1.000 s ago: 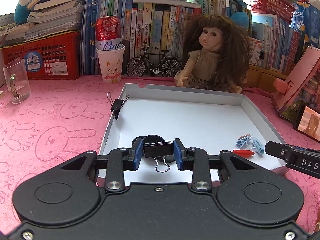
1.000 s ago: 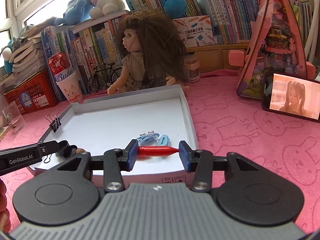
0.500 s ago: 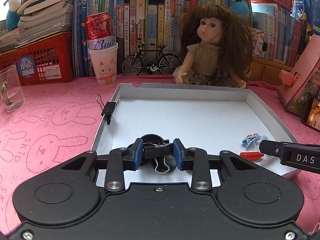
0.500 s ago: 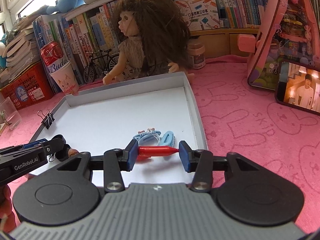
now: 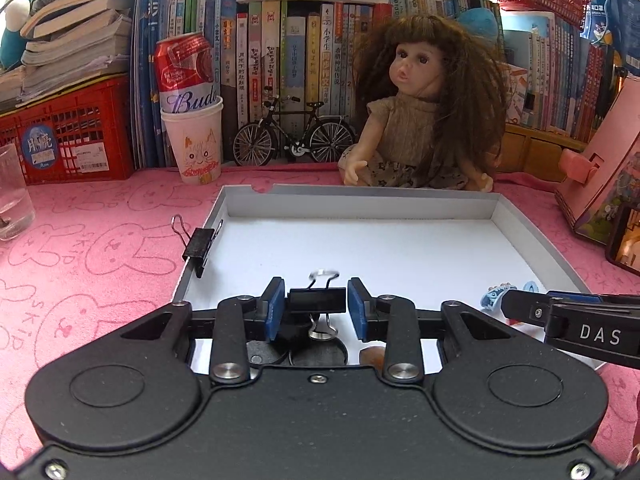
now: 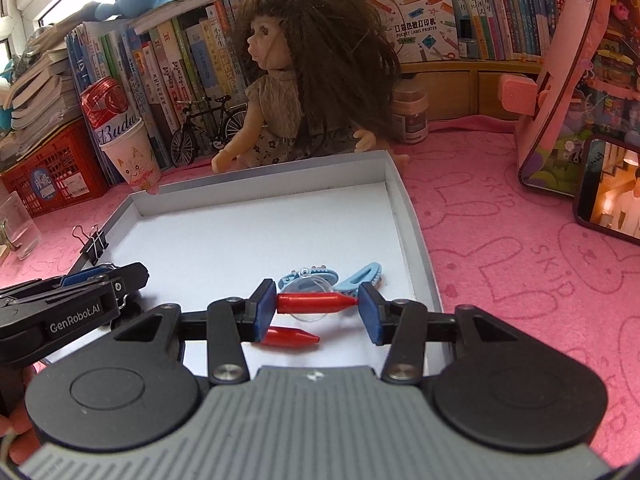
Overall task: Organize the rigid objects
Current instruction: 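Open both tools to drop the clip and marker into the tray, then withdraw both open tools toward the brown nut and the black lid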
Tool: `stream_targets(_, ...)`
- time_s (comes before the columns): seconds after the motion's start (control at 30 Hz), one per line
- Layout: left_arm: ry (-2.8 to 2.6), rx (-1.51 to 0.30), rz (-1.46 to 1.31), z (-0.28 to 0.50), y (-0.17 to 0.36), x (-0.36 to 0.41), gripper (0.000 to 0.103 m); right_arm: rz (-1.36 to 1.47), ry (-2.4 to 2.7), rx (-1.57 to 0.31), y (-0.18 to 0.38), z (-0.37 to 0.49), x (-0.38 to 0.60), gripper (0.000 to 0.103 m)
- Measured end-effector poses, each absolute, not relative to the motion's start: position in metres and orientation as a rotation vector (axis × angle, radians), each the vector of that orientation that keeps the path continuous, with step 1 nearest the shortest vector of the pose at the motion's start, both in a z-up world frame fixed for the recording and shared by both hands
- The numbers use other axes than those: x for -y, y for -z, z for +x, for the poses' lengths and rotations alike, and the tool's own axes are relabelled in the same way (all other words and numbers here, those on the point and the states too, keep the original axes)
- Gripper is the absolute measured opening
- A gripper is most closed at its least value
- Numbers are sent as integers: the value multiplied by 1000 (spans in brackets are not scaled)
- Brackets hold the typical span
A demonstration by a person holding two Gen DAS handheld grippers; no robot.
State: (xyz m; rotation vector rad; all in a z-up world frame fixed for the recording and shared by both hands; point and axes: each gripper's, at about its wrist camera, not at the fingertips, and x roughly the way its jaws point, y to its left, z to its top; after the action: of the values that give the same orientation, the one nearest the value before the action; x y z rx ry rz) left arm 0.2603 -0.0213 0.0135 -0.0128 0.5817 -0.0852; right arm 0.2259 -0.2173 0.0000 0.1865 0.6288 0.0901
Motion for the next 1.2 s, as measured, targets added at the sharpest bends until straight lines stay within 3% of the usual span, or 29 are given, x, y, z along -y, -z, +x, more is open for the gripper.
stream_targets(0.03, 85, -578, -16, 259, -15, 21, 44, 190, -96, -623, -2, 224, 217, 64)
stream_targets(0.13, 88, -569, -21, 254, -21, 21, 51, 183, -106, -601, -8, 218, 216, 68)
stream_targets(0.27, 93, -544, -16, 243, -30, 19, 68, 186, -110, -566, -17, 208, 217, 82)
stream_targets(0.4, 119, -509, -12, 225, -39, 18, 79, 185, -120, -544, -25, 196, 220, 88)
stream_targets(0.73, 172, -472, 17, 182, -53, 14, 86, 187, -146, -504, -35, 168, 223, 99)
stream_targets(1.2, 197, -465, 8, 139, -55, 2, 86, 117, -103, -477, -38, 133, 222, 103)
